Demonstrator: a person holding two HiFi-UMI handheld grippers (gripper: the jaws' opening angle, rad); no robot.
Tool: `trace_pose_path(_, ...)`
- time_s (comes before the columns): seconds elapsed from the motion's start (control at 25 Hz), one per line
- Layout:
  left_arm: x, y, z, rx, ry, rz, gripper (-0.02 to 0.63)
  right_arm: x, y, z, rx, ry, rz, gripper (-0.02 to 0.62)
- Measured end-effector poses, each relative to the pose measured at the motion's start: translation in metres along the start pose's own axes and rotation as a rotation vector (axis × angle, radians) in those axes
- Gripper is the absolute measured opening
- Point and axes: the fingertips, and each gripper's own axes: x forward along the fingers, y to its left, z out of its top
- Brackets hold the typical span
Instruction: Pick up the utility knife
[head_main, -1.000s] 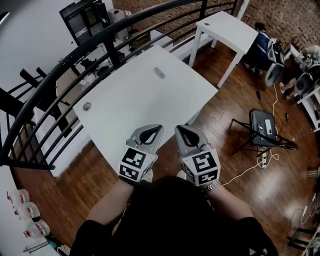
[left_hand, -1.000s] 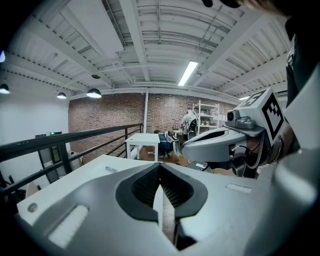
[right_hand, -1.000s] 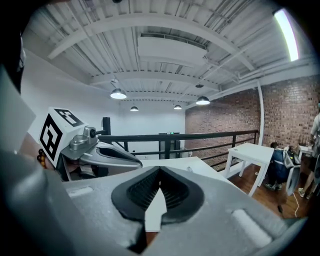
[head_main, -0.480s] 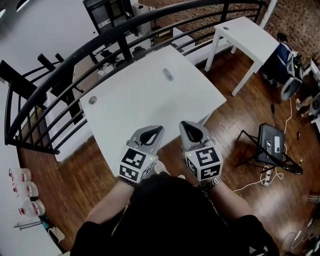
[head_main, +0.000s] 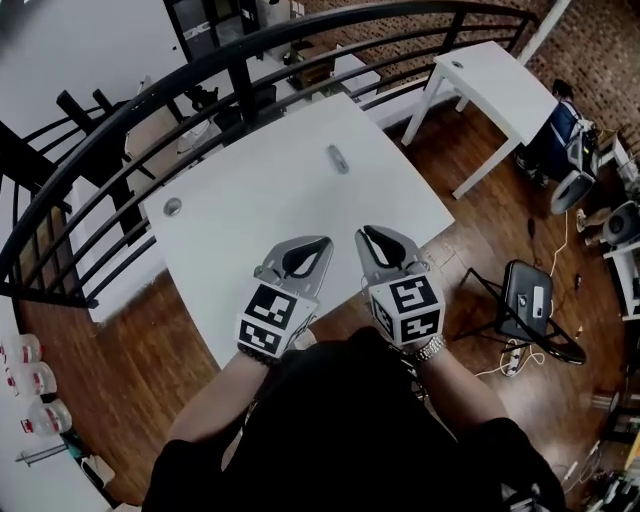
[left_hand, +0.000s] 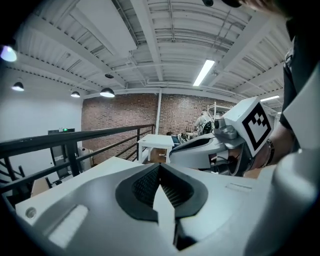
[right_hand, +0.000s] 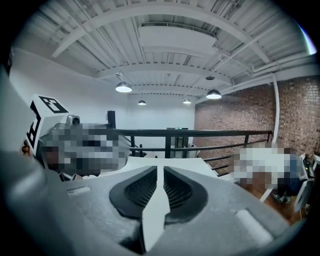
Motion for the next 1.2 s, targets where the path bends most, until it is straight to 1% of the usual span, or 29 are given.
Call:
trace_pose_path(0.12,0.009,0.011,0.007,0.005,-0.01,0.011,0.015,0.023,-0.012,-0.003,0.006,0.035,0.019,0.044)
trace_pose_path(0.28,0.026,0.035,0.01,-0.017,-0.002,0.057,0.015,0.061,-0.032,-0.002,0.014,0.054,0.051,0.071)
trace_pose_path(0.44,0.052,0.06,-0.001,-0.06,0.041,0.113,0.015,0.099,-0.053,-0.006,0.011,0.077,0.093,0.092)
trace_pose_path(0.64,0.108,0.082,-0.003,-0.099,0.117,0.174,0.015,0.155,-0.096,-0.023,-0.004,0.143,0.164,0.12)
trace_pose_path(0.88,0.159,0.12,-0.016,-0.143,0.188,0.252,0.015,0.23,-0.121,-0.058,-0.036,0.236,0.245,0.161)
trace_pose_path(1.04,0.183,0.135,-0.028,-0.186,0.232,0.282,0.015,0.265,-0.133,-0.074,-0.038,0.277,0.272,0.167)
trace_pose_path(1.2,0.197,0.149,-0.039,-0.217,0.263,0.298,0.015,0.298,-0.136,-0.088,-0.034,0.319,0.289,0.181)
